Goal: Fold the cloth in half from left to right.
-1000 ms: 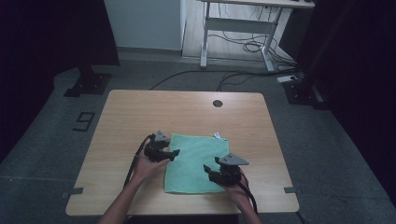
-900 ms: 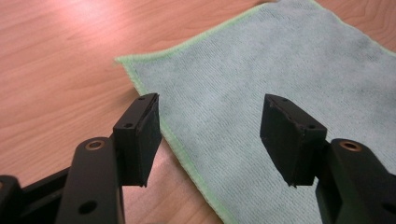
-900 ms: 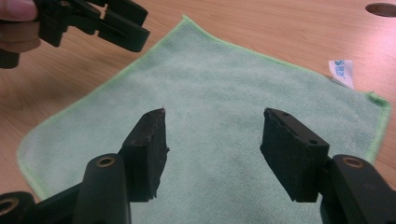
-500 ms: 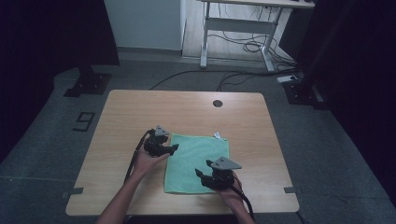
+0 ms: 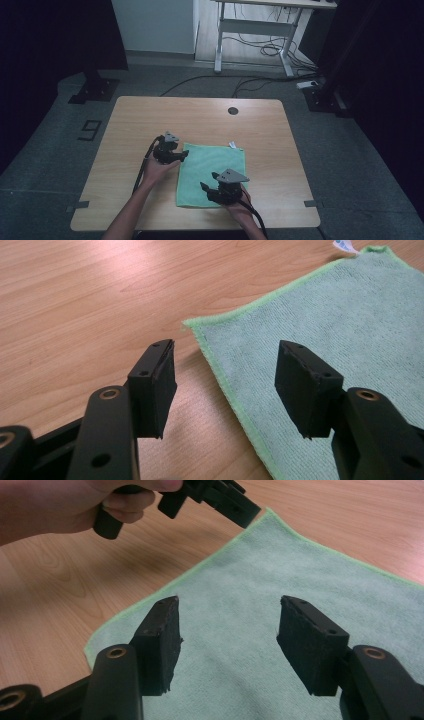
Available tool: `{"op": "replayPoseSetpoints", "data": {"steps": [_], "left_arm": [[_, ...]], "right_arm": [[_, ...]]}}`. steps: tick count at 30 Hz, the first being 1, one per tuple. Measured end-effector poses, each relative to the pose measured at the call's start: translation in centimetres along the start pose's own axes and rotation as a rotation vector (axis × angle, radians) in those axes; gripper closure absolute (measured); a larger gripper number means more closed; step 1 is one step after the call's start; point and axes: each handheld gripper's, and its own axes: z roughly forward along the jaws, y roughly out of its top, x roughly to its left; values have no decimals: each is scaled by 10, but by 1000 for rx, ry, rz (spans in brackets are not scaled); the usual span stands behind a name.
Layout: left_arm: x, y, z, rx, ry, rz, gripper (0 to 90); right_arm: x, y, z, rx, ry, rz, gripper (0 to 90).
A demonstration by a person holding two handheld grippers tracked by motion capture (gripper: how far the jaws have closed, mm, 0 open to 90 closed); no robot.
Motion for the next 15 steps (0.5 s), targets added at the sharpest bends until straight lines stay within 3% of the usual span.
{"op": "replayPoseSetpoints", "data": {"steps": [7,15], "left_arm": [[3,6,3,2,-9,-1,418],[11,14,11,2,-17,-36,420]], "right_arm": [[4,2,3,7,8,-12,415],[9,2,12,16,28,-14,416]]}}
